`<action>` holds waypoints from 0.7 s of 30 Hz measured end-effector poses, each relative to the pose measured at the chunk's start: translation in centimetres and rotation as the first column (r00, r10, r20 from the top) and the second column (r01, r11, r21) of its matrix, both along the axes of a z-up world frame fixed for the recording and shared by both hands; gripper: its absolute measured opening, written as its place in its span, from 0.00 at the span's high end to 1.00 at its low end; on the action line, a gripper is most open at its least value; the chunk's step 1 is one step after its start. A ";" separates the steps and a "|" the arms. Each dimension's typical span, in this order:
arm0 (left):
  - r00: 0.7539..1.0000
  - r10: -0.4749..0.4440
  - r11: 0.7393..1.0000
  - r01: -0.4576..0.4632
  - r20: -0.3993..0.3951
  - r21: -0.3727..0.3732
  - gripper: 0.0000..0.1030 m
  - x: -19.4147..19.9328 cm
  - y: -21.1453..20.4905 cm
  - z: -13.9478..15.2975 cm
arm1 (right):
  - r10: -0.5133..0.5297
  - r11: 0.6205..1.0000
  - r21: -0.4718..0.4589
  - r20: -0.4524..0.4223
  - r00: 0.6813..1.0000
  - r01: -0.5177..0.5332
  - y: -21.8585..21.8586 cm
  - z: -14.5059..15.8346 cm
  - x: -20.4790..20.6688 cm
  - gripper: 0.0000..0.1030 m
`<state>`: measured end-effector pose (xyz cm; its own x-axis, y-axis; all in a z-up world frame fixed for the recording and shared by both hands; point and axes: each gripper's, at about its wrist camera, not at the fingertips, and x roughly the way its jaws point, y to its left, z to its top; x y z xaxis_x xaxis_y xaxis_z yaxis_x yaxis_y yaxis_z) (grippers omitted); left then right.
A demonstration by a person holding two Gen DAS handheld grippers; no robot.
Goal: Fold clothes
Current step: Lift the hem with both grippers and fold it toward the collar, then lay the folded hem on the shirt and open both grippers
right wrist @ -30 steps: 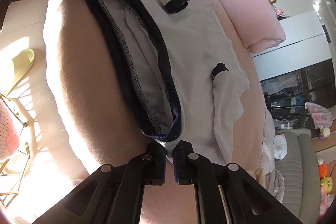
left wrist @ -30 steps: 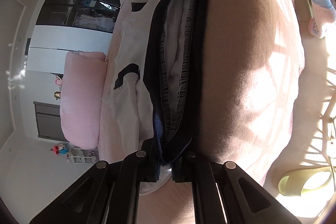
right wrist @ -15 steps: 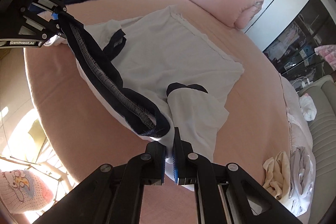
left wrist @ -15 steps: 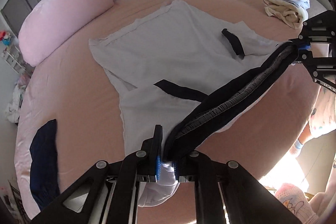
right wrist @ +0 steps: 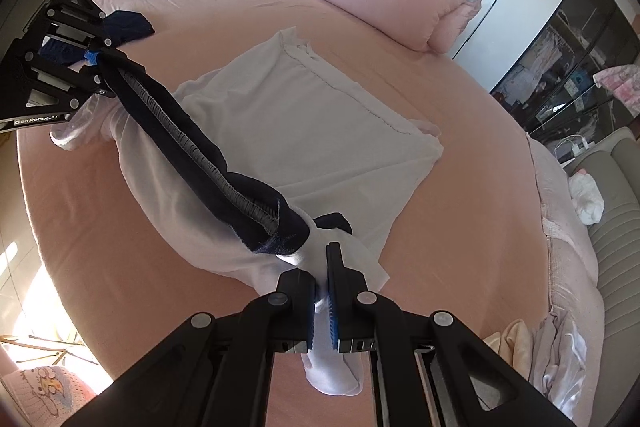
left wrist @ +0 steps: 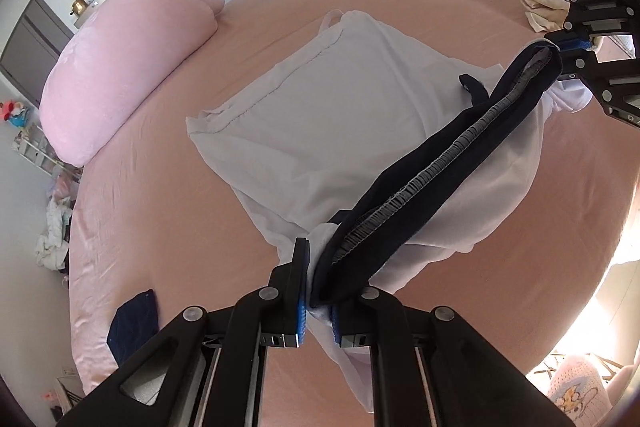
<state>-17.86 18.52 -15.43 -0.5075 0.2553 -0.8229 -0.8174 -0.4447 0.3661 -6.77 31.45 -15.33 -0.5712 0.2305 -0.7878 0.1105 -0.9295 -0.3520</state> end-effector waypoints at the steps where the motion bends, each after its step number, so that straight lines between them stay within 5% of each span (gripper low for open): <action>1: 1.000 -0.001 1.000 0.001 -0.009 -0.009 0.92 -0.5 0.4 0.3 | 0.005 1.000 0.003 0.005 1.000 -0.005 0.3 0.2 -0.5 0.94; 7: 0.999 -0.003 0.995 -0.002 -0.054 -0.096 0.91 -4.5 3.9 0.4 | -0.006 1.000 0.015 0.062 0.998 0.005 2.7 0.9 -4.8 0.94; 15: 0.997 0.020 0.959 -0.040 -0.074 -0.279 0.91 -8.3 7.5 -3.6 | -0.071 0.997 -0.005 0.144 0.987 0.073 5.4 -0.9 -10.4 0.94; 21: 0.997 0.080 0.949 -0.083 -0.023 -0.304 0.91 -9.9 7.8 -5.1 | -0.142 0.982 -0.096 0.197 0.970 0.163 7.3 -2.8 -13.1 0.94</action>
